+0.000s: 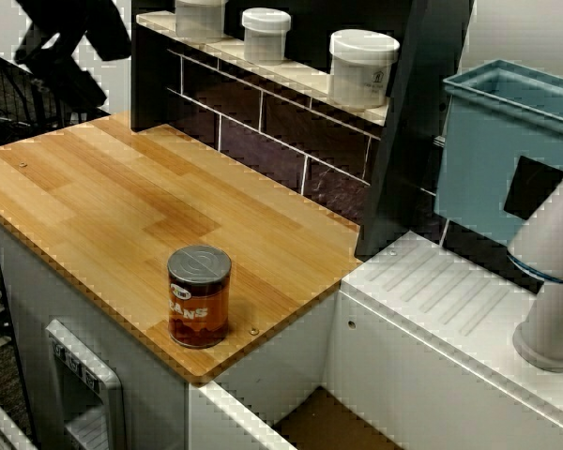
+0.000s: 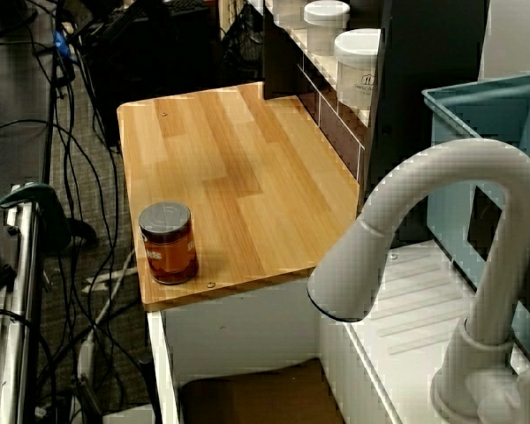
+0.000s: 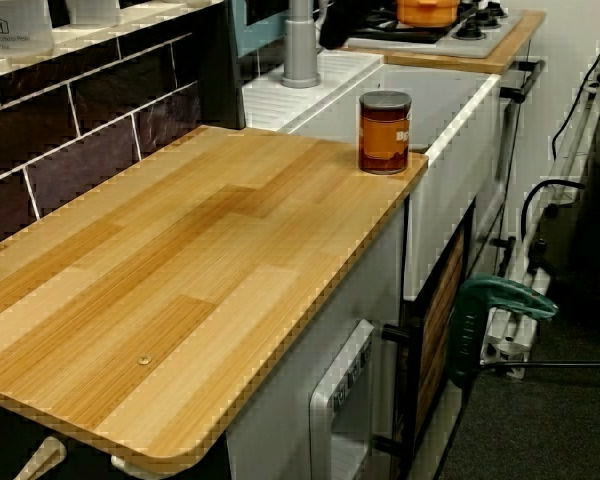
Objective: Push into sink
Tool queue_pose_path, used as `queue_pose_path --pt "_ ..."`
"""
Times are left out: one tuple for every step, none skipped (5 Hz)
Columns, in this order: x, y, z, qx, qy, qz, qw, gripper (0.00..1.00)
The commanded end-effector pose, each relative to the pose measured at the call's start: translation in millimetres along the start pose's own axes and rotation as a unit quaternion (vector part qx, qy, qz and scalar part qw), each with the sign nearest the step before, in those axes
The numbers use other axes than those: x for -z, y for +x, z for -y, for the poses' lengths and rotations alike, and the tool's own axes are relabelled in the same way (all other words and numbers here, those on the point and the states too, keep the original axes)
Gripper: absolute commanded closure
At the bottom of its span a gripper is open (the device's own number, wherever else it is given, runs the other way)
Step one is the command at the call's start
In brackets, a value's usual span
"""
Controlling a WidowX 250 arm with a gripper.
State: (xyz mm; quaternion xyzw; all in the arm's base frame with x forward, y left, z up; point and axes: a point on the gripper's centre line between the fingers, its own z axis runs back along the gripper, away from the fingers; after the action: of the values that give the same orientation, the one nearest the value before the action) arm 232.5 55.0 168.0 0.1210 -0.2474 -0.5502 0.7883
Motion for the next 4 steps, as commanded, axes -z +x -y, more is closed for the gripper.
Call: queue_pose_path --pt "0.1 9.8 45 0.100 -0.066 -0.008 0.9928 0.00" --pt "11.3 18.9 67 0.139 -0.100 -0.005 0.9853 0.00" --pt "19.0 26.7 89 0.155 -0.103 -0.010 0.9824 0.00" --pt "26.0 33.5 103 0.107 -0.072 -0.049 0.9904 0.00"
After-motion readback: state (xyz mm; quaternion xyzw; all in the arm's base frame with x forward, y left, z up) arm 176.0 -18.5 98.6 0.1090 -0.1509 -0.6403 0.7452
